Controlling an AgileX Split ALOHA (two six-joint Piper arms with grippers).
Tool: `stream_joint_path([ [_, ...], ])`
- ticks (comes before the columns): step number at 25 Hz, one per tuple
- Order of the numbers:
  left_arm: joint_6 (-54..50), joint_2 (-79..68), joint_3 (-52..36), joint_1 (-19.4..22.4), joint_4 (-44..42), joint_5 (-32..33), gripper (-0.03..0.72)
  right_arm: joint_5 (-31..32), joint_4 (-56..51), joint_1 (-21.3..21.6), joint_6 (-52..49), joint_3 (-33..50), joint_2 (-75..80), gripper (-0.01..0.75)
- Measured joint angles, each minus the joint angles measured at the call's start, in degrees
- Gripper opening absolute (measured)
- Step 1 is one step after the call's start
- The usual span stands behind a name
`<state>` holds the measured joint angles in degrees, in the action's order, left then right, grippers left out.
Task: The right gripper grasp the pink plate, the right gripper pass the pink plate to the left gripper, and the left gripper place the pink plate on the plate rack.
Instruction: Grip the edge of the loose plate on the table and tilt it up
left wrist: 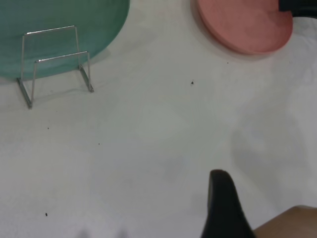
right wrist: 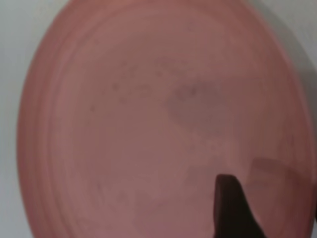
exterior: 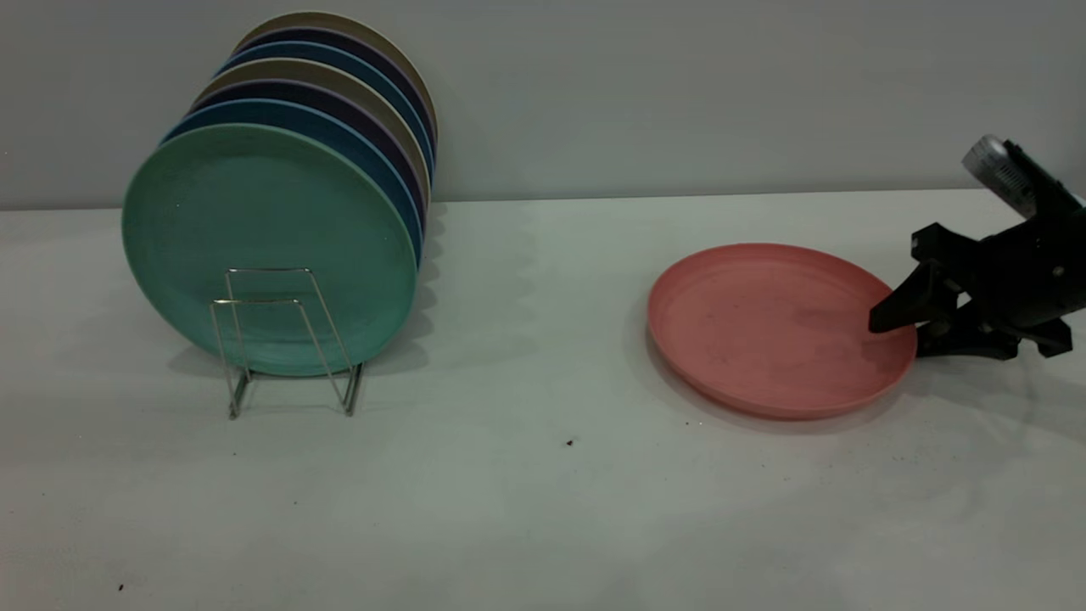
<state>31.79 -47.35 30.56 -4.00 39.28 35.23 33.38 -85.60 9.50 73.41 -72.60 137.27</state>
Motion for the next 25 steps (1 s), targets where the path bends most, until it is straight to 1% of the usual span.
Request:
stream_joint_path([
  [4,0.0,0.0,0.0,0.0,0.0,0.9,0.484,0.3,-1.5,0.0,0.0,-0.2,0.8,0.411],
  [7,0.1,0.0,0.0,0.0,0.0,1.1,0.484,0.3,-1.8,0.0,0.0,-0.2,0.8,0.361],
  [10,0.1,0.0,0.0,0.0,0.0,1.1,0.484,0.1,-1.8,0.0,0.0,-0.2,0.8,0.241],
  [13,0.1,0.0,0.0,0.0,0.0,1.1,0.484,-0.6,-1.8,0.0,-1.5,-0.2,0.9,0.064],
  [14,0.1,0.0,0.0,0.0,0.0,1.1,0.484,-0.9,-1.9,0.0,-1.8,-0.2,0.9,0.038],
  [16,0.1,0.0,0.0,0.0,0.0,1.1,0.484,-1.0,-1.8,0.0,-2.3,-0.2,0.9,0.021],
  [19,0.0,0.0,0.0,0.0,0.9,1.6,0.484,-0.8,0.0,0.3,-2.5,-0.2,0.8,0.019],
  [25,0.6,-3.0,0.0,0.0,4.6,3.7,0.484,0.0,10.5,1.9,-4.8,-0.2,-2.8,0.019],
])
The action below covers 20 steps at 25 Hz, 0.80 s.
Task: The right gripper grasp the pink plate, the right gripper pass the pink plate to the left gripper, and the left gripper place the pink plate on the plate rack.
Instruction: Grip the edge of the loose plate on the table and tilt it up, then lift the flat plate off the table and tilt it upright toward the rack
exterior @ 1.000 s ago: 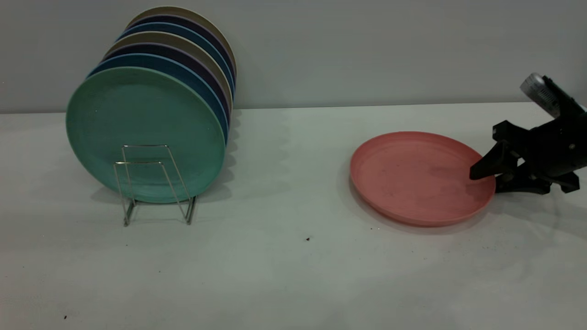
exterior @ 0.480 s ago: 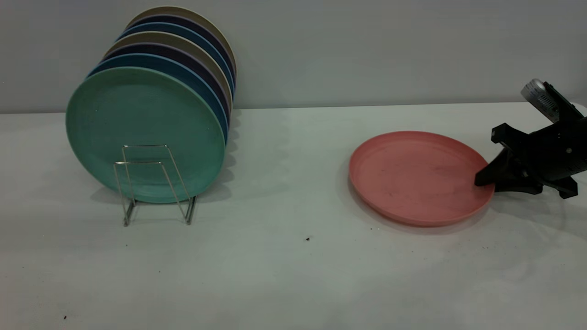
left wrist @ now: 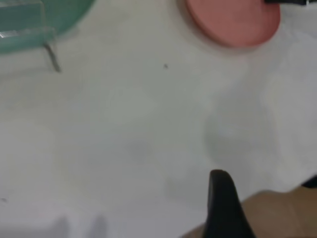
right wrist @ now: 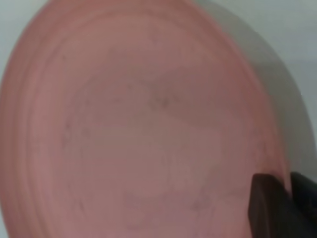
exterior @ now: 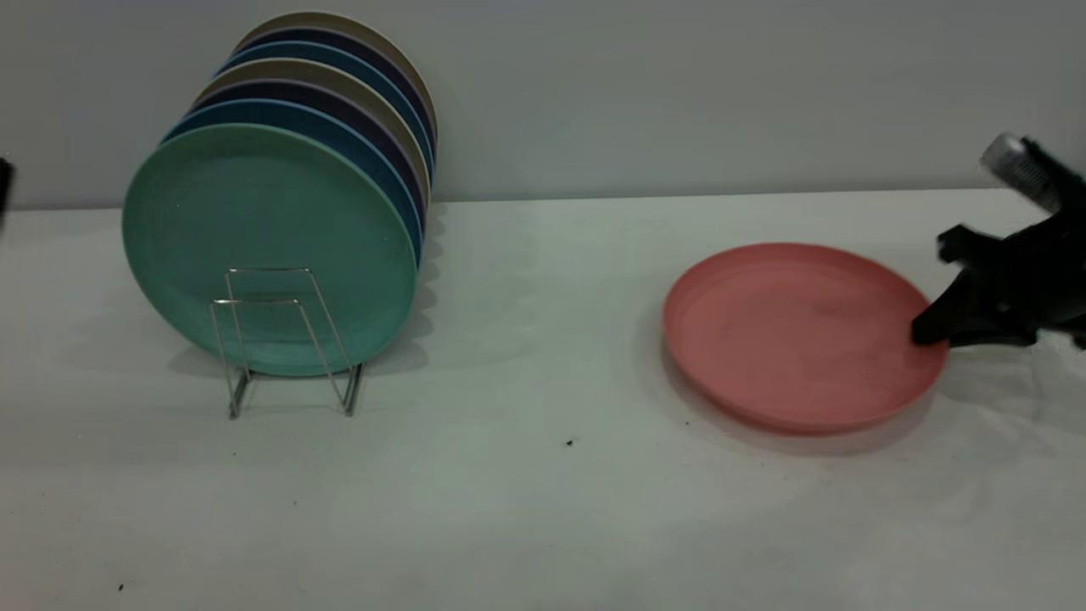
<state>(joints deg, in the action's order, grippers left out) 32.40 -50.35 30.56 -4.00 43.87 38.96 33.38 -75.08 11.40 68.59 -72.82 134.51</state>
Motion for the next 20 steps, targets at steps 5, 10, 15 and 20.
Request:
stream_joint_path([
  [5,8.2,-8.8,0.0,0.0,7.3,-0.1,0.484,5.1,5.8,-0.2,-2.1,0.0,-2.1,0.019],
  [10,19.2,-19.6,0.0,0.0,19.8,-1.4,0.484,12.1,7.4,-1.6,-2.2,0.0,-2.1,0.019],
  [15,29.0,-30.1,0.1,0.0,33.3,-2.6,0.484,13.5,8.1,-4.3,-2.6,0.0,-2.1,0.019],
  [20,38.9,-38.9,0.1,0.0,46.5,-1.7,0.484,13.5,8.2,-8.3,-1.9,0.1,-4.0,0.019],
])
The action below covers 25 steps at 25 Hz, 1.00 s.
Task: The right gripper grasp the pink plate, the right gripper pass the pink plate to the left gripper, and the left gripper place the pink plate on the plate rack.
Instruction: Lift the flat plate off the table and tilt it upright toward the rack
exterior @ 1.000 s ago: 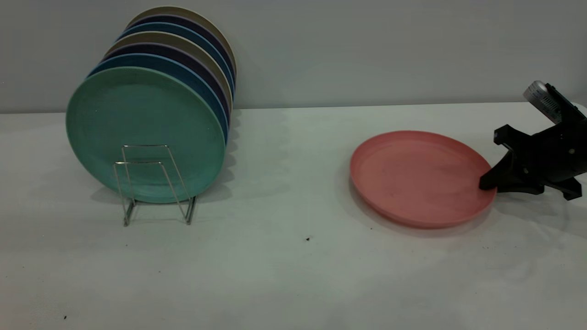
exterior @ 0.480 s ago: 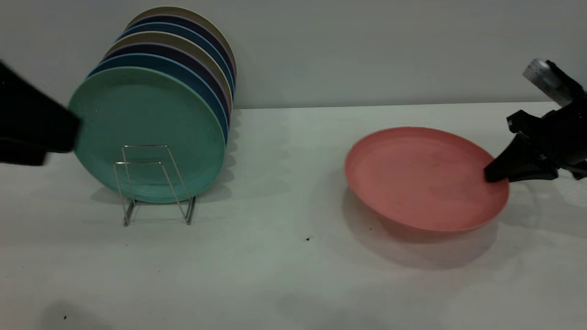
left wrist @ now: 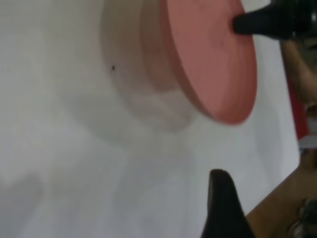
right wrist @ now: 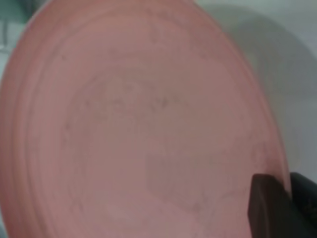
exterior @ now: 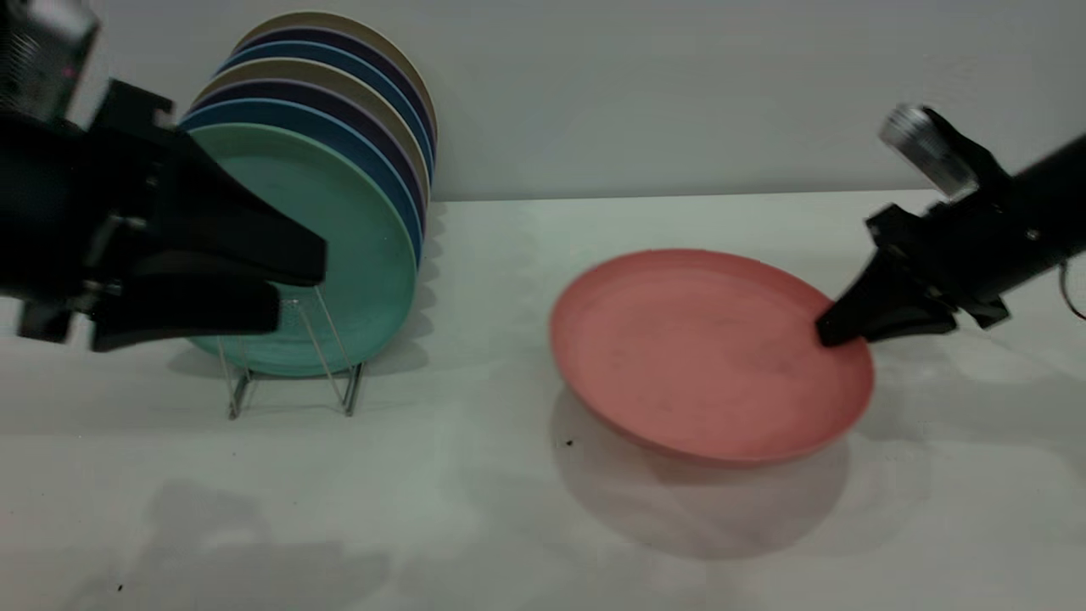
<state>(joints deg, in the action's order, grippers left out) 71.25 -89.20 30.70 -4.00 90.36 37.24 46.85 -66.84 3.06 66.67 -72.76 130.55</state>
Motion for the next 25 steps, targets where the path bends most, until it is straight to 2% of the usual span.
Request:
stream_joint_path([
  [4,5.4,-4.1,0.1,0.0,7.8,2.5,0.484,0.5,-1.2,-2.5,3.3,0.0,-2.3,0.019],
  [6,6.4,-5.3,0.5,0.0,9.0,2.9,0.484,1.1,-2.5,-2.7,4.6,0.0,-3.0,0.019],
  [16,7.0,-7.0,2.4,0.0,9.9,2.4,0.484,7.4,-7.7,-3.4,6.8,0.0,-4.0,0.019],
  [25,7.3,-7.0,2.4,0.0,9.9,-0.1,0.484,7.4,-8.6,-9.3,6.8,0.0,-4.0,0.019],
])
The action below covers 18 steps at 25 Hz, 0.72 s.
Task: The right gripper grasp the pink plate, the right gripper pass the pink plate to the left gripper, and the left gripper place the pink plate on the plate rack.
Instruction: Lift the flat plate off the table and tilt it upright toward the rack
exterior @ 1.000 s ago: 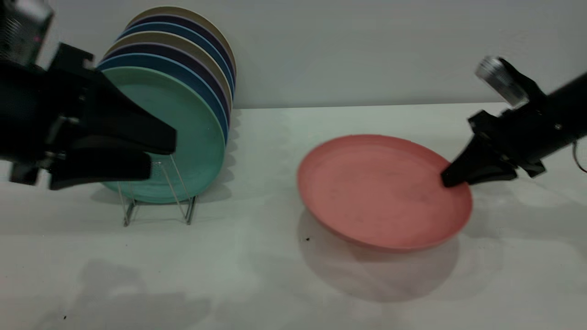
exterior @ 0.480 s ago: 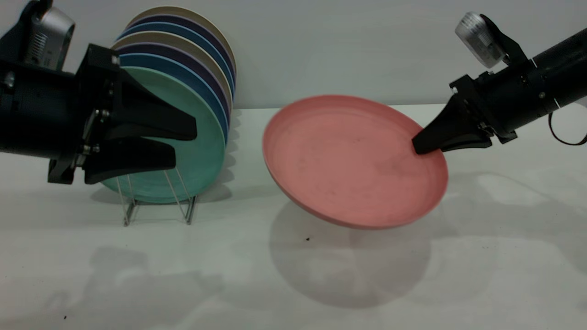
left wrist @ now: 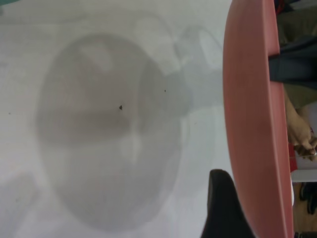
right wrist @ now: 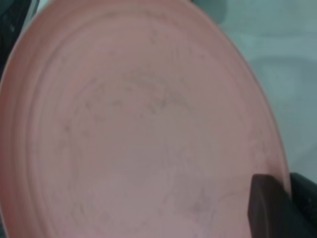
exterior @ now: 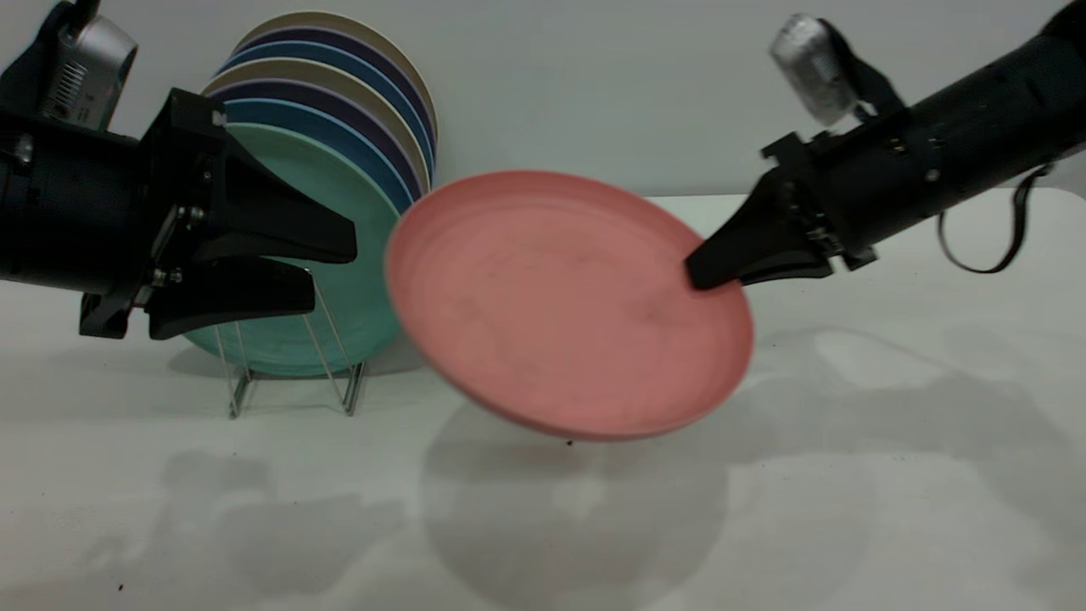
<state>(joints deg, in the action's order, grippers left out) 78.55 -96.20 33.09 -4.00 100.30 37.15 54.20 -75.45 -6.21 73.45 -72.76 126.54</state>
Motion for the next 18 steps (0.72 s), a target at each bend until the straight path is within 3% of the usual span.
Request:
stream_joint_path([
  [8,0.5,0.0,0.0,0.0,0.0,-0.4,0.481,1.1,-4.3,-3.6,0.2,0.0,0.0,0.019],
  [11,0.5,0.0,0.0,0.0,0.0,-0.7,0.447,2.0,-5.5,-5.1,0.3,0.0,0.0,0.019],
  [15,0.5,0.0,0.0,0.0,0.0,-0.7,0.315,2.7,-7.4,-7.3,0.7,0.0,0.0,0.019],
  [18,0.4,0.0,0.0,0.1,0.4,-2.4,0.156,2.4,-8.5,-7.9,1.5,0.0,0.0,0.027],
])
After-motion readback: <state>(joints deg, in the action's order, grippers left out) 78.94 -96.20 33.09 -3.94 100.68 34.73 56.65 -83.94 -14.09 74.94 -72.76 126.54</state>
